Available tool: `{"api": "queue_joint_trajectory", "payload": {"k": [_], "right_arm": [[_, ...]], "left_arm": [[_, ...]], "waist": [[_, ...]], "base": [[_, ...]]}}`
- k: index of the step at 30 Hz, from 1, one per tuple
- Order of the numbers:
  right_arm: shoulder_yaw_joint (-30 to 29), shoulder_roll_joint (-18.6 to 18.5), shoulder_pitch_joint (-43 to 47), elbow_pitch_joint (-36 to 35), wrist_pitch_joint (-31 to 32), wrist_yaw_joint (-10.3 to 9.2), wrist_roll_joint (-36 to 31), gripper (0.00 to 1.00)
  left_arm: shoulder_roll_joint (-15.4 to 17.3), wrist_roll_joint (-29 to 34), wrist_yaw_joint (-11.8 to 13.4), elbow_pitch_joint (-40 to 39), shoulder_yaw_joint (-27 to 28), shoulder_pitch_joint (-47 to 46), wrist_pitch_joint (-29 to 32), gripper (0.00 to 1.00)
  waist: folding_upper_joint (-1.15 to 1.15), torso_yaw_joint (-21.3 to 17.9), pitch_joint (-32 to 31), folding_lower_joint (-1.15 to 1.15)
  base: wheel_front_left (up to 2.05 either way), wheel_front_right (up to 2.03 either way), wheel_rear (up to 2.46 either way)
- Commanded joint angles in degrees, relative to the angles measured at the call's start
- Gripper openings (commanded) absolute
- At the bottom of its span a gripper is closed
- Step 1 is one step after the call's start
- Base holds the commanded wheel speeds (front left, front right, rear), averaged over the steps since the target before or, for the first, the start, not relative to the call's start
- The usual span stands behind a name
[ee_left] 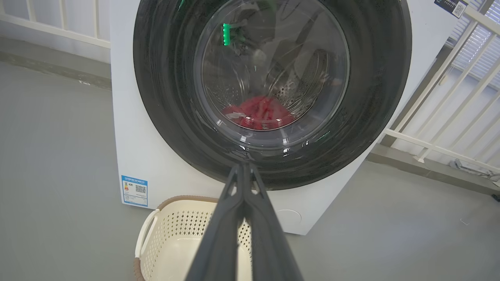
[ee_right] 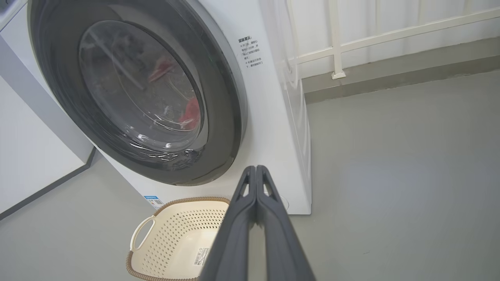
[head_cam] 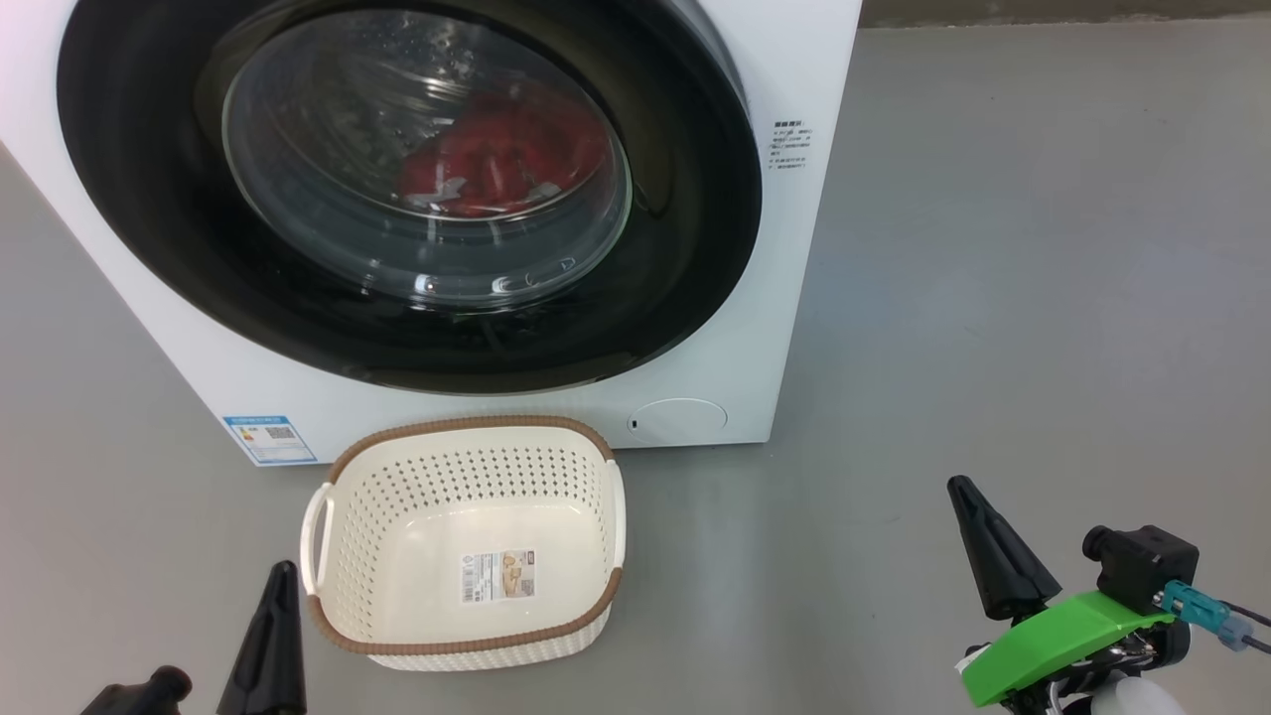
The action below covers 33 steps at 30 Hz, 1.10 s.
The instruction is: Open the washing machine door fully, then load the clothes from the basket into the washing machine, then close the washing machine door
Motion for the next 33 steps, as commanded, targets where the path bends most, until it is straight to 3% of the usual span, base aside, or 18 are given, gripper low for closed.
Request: {"api": "queue_joint_trajectory", "payload": {"k": [1, 33], "right_arm": [[-0.8, -0.1, -1.3, -1.6, 0.4, -0.02, 1.9, 0.00], [-4.3, 1.8, -0.5, -2.2, 5.4, -0.05, 19.1, 0.00]], "left_arm": [[0.8, -2.1, 0.0, -0.9, 0.6, -1.7, 0.5, 0.00], [1.0, -20.7, -0.1, 1.0, 2.0, -3.5, 5.1, 0.00]], "waist": [[0.00, 0.0, 0.0, -0.01], [0.00, -0.1, -0.7, -0.01]], "base": [[0.00, 0.00, 0.00], [0.00, 0.00, 0.00]]}}
